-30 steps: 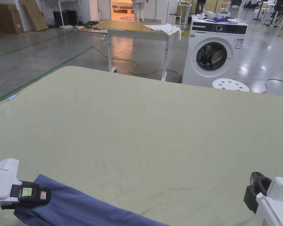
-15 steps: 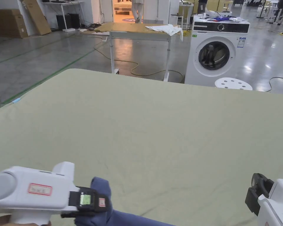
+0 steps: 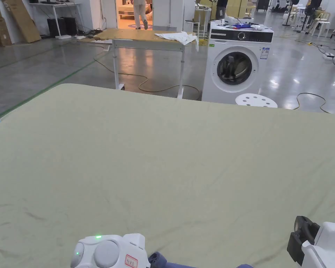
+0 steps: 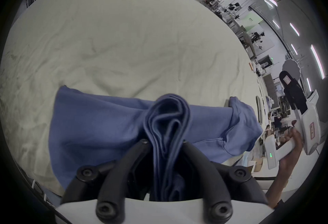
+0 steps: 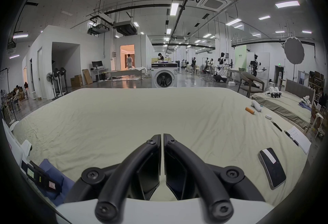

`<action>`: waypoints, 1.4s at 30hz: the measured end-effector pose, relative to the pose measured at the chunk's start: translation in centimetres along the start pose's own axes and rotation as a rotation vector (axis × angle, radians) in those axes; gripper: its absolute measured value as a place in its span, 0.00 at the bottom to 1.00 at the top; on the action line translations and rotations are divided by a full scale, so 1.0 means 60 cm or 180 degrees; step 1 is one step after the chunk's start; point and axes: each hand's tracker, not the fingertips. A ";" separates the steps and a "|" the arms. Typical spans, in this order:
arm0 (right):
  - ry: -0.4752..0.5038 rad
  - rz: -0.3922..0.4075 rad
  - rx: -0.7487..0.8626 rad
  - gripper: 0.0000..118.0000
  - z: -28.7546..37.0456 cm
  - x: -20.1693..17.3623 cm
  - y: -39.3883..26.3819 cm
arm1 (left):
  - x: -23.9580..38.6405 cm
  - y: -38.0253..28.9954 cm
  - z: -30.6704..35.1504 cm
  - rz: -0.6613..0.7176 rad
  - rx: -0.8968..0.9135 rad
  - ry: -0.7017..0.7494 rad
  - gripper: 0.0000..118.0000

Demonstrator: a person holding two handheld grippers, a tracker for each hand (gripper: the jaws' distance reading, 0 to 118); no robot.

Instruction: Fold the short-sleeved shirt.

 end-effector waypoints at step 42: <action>0.0046 -0.0027 -0.0142 0.01 0.000 -0.004 -0.026 | 0.006 -0.022 0.034 -0.0309 0.0209 -0.0762 0.09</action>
